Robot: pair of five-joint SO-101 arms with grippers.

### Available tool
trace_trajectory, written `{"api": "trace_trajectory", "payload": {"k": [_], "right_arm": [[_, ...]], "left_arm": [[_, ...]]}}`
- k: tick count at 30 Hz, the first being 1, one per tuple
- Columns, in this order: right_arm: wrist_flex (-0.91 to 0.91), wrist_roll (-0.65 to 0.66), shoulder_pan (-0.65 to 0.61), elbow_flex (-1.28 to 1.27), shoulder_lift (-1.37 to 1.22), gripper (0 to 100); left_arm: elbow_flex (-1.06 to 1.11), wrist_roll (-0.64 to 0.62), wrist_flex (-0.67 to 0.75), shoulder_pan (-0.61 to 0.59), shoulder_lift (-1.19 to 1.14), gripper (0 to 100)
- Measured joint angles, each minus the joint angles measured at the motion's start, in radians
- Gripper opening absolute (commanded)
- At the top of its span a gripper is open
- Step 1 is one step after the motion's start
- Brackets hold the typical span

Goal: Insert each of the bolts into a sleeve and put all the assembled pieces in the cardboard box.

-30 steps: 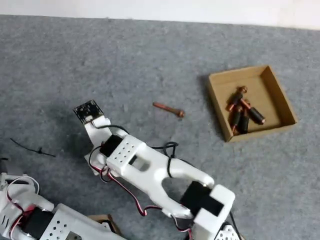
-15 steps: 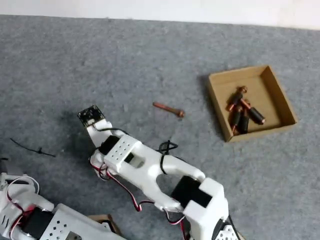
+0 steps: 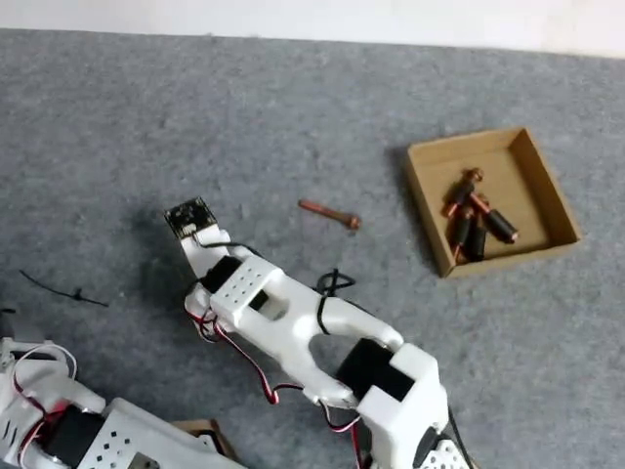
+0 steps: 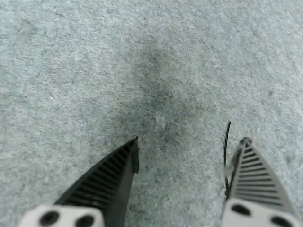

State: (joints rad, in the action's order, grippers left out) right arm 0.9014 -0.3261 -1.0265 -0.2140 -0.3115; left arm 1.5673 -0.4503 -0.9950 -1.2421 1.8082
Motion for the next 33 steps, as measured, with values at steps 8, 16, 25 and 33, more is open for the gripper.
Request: {"api": "trace_trajectory", "payload": {"k": [8,16,25,33], "right_arm": [[0.009,0.083,0.009,-0.003,0.054,0.5],[-0.064,0.127,0.106,-0.181,0.419,0.5],[-0.436,0.127,0.331,-0.537,0.733,0.5],[-0.660,0.127,0.494,-0.753,0.887,0.5]], "left_arm": [[0.000,0.000,0.000,0.000,0.000,30],[0.000,0.000,0.000,0.000,0.000,30],[0.000,0.000,0.000,0.000,0.000,30],[0.000,0.000,0.000,0.011,0.000,30]]}}
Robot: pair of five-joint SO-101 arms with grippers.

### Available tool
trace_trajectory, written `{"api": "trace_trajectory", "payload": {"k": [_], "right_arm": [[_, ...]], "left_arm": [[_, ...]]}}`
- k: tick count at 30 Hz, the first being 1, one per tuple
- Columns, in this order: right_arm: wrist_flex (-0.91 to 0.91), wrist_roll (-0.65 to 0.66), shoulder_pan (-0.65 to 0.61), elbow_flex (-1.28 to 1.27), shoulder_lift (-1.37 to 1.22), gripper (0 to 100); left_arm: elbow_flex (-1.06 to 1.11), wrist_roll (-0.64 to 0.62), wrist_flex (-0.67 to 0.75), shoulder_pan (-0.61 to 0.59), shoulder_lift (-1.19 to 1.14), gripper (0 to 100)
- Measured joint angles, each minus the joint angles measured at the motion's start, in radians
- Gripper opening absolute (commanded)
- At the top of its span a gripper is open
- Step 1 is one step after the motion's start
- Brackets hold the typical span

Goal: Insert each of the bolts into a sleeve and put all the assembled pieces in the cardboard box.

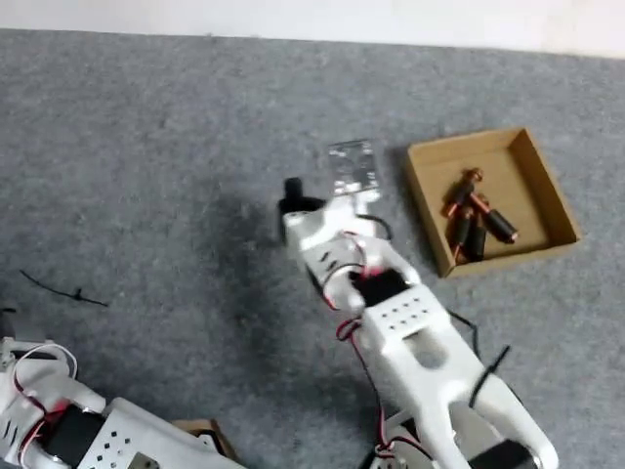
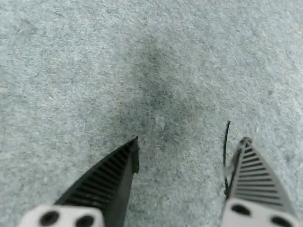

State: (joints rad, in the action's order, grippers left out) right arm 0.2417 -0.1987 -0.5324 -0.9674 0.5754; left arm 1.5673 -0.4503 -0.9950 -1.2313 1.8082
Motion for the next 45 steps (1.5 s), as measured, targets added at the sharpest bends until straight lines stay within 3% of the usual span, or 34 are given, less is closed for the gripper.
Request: {"api": "trace_trajectory", "payload": {"k": [9,15,23,26,30,32,36,40,45], "right_arm": [[-0.040,0.000,0.178,-0.189,0.186,0.5],[-0.040,0.000,0.328,-0.339,0.397,0.5],[-0.040,0.015,0.488,-0.572,0.735,0.5],[-0.040,0.071,0.509,-0.646,0.852,0.5],[-0.040,0.100,0.514,-0.703,0.988,0.5],[-0.034,0.103,0.525,-0.706,1.046,0.5],[0.041,0.103,0.525,-0.706,1.134,0.5],[0.074,0.103,0.525,-0.706,1.183,0.5],[0.074,0.146,0.537,-0.706,1.194,0.5]], "left_arm": [[0.011,0.017,0.000,0.161,0.002,31],[0.046,0.364,-0.002,0.321,0.002,30],[-0.103,0.420,-0.002,0.483,0.002,30],[-0.213,0.466,-0.002,0.623,0.002,24],[-0.307,0.646,-0.002,0.872,0.009,12],[-0.322,0.721,-0.002,1.005,0.011,13],[-0.327,0.753,0.020,1.250,-0.032,18],[-0.347,0.760,0.141,1.428,-0.242,18],[-0.517,0.760,0.269,1.570,-0.703,18]]}}
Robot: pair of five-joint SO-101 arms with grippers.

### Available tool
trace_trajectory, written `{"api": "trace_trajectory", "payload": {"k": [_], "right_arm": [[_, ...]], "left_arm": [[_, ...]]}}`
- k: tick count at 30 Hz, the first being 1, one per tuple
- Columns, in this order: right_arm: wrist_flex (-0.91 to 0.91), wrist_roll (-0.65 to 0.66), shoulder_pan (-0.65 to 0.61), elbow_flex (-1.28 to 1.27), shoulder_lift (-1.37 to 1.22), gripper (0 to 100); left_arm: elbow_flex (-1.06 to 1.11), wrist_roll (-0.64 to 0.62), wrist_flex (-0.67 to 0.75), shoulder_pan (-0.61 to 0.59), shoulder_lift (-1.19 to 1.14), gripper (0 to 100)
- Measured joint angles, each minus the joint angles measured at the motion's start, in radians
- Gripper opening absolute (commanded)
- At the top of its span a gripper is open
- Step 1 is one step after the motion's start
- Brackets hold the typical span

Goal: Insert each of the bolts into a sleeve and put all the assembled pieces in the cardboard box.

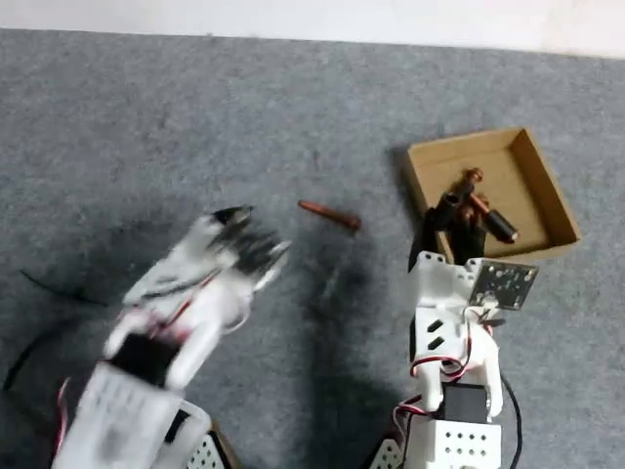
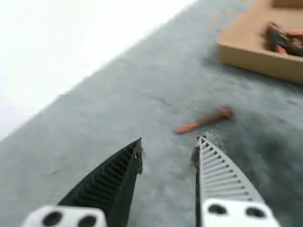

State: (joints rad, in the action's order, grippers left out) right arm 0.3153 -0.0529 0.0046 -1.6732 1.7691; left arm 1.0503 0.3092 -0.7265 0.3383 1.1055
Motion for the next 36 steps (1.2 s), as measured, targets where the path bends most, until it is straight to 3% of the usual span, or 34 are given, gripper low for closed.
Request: {"api": "trace_trajectory", "payload": {"k": [7,13,18,27,36], "right_arm": [[0.000,0.020,-0.003,0.000,0.009,0.5],[0.000,0.020,-0.003,0.000,0.009,0.6],[0.000,0.020,-0.003,0.000,0.009,0.6],[0.000,0.020,-0.003,0.000,0.009,0.6],[0.000,0.020,-0.003,0.000,0.009,0.6]], "left_arm": [[-0.446,0.000,0.017,0.083,-0.755,18],[-0.743,0.000,-0.006,0.120,-1.171,18],[-0.910,0.012,-0.011,0.120,-1.378,18],[-1.129,0.196,-0.051,0.114,-1.651,18],[-1.442,0.207,-0.180,0.066,-1.872,18]]}}
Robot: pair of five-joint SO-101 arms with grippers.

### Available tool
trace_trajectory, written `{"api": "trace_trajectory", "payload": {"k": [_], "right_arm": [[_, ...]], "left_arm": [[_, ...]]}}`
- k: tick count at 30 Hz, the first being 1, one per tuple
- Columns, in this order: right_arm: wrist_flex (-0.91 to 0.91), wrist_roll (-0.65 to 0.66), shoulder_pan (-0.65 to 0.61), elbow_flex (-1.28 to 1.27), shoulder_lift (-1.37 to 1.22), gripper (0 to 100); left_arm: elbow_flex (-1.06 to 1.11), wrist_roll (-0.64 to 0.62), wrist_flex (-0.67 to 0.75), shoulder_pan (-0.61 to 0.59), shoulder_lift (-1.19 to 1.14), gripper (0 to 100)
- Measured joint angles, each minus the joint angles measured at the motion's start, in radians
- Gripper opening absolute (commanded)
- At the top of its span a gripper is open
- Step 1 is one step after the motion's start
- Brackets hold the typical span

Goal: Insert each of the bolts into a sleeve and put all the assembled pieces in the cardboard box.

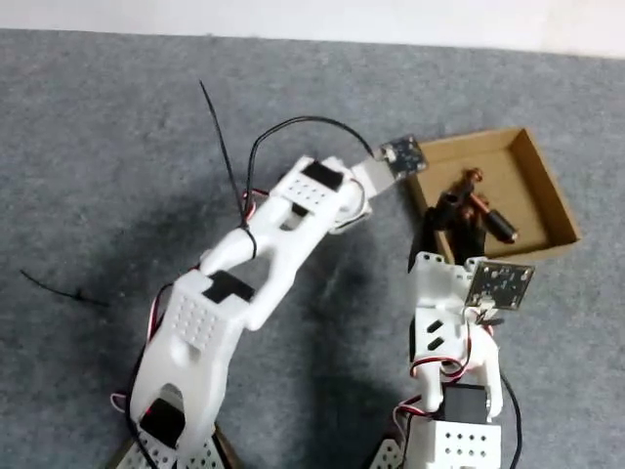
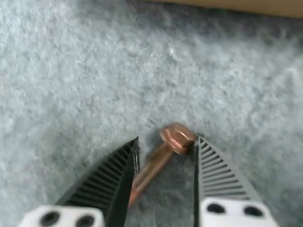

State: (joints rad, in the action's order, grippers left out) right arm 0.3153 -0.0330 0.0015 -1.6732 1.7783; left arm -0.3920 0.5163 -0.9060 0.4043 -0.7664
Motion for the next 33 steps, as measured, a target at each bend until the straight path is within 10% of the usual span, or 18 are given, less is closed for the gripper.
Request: {"api": "trace_trajectory", "payload": {"k": [33], "right_arm": [[0.000,0.000,0.000,0.000,0.000,0.6]], "left_arm": [[-0.302,0.087,-0.249,-0.029,-0.195,7]]}}
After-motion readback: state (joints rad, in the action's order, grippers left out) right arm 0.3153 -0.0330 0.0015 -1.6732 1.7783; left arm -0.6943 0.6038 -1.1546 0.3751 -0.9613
